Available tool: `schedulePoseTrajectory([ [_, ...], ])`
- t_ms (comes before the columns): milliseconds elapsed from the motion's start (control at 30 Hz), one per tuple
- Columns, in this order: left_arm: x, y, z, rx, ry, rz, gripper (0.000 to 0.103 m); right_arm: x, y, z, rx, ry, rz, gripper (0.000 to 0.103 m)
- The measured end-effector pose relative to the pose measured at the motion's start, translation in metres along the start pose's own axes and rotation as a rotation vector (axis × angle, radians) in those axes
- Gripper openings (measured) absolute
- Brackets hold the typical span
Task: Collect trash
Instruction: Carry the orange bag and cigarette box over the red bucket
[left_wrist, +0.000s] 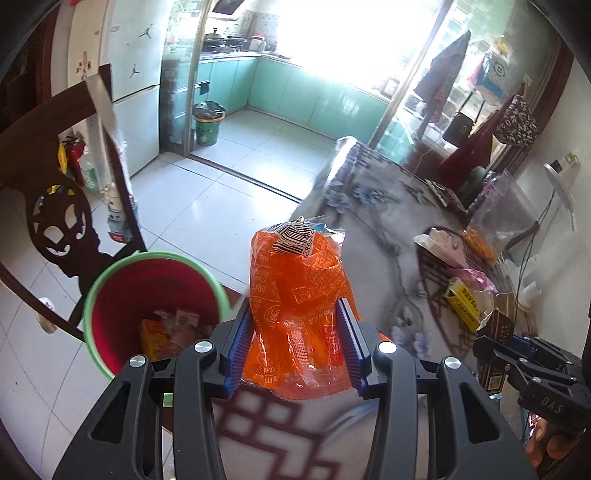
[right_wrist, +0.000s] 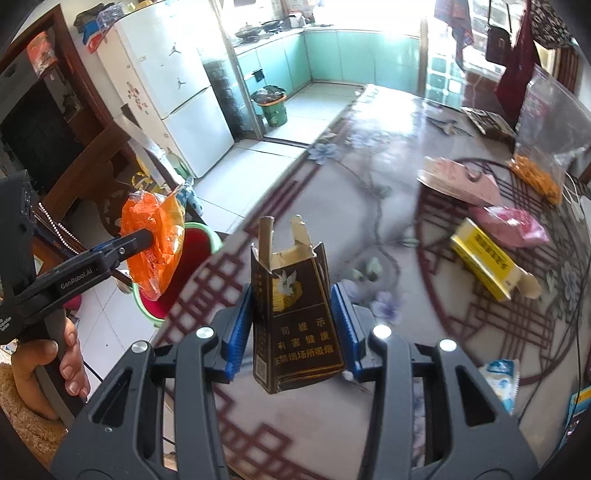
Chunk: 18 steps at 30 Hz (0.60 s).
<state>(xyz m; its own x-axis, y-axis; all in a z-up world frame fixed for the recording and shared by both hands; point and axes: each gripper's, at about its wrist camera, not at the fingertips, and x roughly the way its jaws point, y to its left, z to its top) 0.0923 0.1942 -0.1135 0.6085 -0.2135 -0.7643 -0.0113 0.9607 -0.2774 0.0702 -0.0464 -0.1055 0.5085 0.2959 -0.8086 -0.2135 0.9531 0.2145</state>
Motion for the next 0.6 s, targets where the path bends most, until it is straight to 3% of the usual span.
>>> schedulePoseTrajectory([
  [600, 0.015, 0.086, 0.019, -0.052, 0.021, 0.050, 0.042, 0.038, 0.077, 0.024, -0.064, 0.023, 0.007, 0.042],
])
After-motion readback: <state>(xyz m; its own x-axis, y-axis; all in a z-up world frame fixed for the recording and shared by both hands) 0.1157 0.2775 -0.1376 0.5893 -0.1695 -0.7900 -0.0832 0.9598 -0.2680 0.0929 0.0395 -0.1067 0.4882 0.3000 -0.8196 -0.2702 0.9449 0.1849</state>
